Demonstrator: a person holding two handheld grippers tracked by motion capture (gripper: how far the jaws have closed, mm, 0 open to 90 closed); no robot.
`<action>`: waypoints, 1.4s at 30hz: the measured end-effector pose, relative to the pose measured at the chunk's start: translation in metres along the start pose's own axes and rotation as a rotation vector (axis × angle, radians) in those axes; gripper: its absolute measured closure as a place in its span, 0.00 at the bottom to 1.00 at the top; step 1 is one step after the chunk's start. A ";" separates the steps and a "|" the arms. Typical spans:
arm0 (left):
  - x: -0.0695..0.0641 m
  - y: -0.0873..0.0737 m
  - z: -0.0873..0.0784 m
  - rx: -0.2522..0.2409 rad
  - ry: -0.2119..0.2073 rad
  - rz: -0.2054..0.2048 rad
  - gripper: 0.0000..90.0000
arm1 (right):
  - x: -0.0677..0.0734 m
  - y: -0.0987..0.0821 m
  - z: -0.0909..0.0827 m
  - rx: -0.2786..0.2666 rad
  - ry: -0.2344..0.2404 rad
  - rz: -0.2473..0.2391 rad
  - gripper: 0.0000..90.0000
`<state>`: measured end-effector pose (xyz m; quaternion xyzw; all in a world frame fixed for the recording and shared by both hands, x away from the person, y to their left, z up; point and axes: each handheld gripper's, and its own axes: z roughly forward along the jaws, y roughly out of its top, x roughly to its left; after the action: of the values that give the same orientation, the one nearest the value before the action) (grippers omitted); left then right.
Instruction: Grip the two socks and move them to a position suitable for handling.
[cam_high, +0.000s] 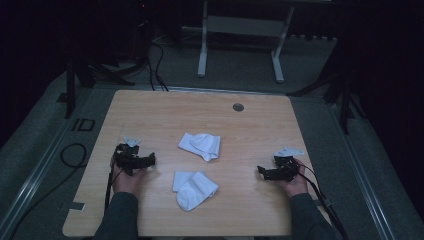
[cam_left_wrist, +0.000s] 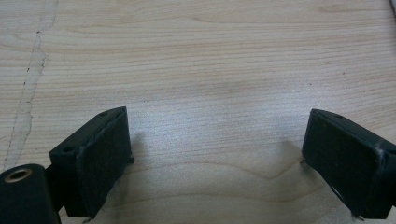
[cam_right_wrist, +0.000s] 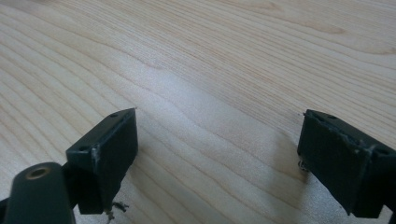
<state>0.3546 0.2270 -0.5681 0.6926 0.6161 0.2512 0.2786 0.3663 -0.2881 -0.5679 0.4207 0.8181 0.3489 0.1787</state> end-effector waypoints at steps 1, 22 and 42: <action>0.000 0.000 0.000 0.000 0.000 0.000 0.09 | 0.000 0.000 0.000 0.000 0.000 0.000 0.13; 0.001 0.000 0.000 -0.001 -0.006 0.006 0.10 | 0.001 0.005 -0.008 0.059 0.013 -0.022 0.34; 0.001 0.000 -0.001 -0.011 -0.007 0.007 0.16 | 0.042 0.027 -0.033 0.116 0.089 -0.218 0.50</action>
<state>0.3541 0.2280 -0.5675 0.6941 0.6113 0.2531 0.2836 0.3381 -0.2572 -0.5253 0.3228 0.8850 0.2980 0.1543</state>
